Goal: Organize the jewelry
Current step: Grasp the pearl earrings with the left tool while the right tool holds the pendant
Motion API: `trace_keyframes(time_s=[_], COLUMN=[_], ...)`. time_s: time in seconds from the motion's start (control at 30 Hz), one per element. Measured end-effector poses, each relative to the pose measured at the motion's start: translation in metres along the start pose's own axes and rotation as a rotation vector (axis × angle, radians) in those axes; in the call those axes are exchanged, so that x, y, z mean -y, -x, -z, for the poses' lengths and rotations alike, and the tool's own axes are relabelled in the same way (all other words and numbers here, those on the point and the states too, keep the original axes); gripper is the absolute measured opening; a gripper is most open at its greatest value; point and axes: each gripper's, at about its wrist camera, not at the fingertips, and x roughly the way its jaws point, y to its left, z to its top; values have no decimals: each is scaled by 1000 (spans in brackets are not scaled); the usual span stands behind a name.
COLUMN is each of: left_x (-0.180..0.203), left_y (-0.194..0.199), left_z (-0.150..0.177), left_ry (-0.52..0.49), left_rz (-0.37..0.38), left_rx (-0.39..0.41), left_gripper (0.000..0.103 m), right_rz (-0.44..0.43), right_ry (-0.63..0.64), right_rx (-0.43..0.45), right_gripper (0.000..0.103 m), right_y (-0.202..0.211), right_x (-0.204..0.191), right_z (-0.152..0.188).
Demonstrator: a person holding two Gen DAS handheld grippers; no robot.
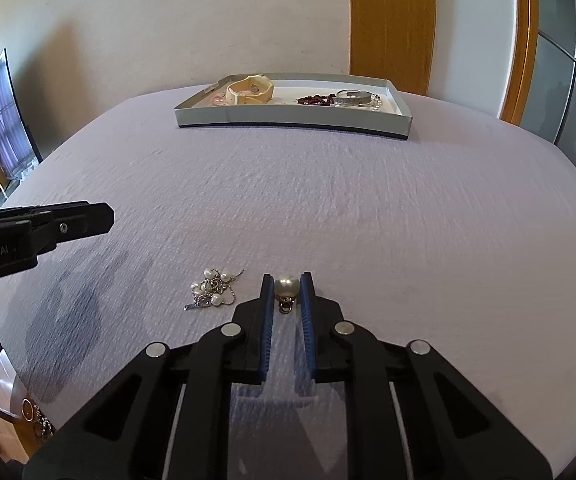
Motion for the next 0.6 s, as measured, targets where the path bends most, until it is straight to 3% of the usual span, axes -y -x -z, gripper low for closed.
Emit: trace_keyframes(time_s=[0.6], left_x=[32], left_y=[-10], left_z=[17], left_ry=[-48], left_rz=[34], left_rx=[-30], left_gripper=[37], right_rz=[39], right_ry=[-90], right_rx=[64], right_gripper=[14], right_y=[20], right_x=[33], right_z=[-8])
